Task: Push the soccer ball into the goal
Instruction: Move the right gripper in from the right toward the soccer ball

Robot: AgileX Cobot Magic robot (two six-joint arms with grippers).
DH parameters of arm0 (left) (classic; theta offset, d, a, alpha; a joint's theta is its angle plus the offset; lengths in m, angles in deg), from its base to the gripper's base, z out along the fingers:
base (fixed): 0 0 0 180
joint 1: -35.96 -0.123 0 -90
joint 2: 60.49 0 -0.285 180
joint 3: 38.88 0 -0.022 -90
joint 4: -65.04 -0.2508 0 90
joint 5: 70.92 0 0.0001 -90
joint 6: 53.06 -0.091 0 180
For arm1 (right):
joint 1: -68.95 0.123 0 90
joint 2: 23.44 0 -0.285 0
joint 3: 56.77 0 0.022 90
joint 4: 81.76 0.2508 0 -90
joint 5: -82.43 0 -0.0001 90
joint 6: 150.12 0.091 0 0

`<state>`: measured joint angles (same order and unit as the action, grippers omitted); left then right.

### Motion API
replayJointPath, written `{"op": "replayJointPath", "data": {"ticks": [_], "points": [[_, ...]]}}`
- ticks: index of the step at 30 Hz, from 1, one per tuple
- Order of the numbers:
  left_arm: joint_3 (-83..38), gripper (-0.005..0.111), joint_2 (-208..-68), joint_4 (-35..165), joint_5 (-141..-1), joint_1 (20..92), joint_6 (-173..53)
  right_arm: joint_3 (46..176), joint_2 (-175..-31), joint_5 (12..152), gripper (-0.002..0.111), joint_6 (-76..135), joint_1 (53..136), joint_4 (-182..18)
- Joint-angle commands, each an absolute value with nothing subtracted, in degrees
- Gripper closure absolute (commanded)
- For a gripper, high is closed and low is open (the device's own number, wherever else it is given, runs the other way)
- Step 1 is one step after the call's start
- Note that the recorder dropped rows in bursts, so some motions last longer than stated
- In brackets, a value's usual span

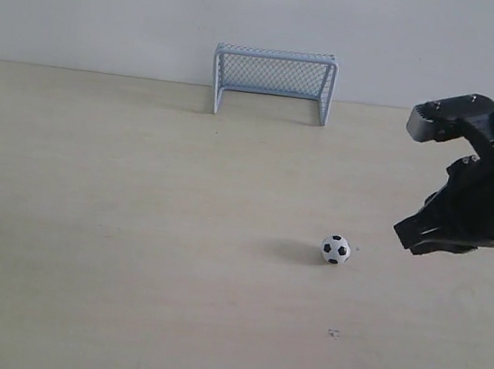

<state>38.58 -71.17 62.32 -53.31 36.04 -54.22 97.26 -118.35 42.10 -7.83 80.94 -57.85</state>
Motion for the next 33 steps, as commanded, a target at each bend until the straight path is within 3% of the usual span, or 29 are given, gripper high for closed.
{"op": "replayJointPath", "data": {"ticks": [1,33], "points": [[38.3,0.1,-71.4,62.7,-54.0,36.5,-53.5,97.5,-120.6,42.2,0.108,-11.3,80.9,-58.6],[38.3,0.1,-71.4,62.7,-54.0,36.5,-53.5,97.5,-124.5,48.0,0.108,-16.9,80.9,-62.9]]}}
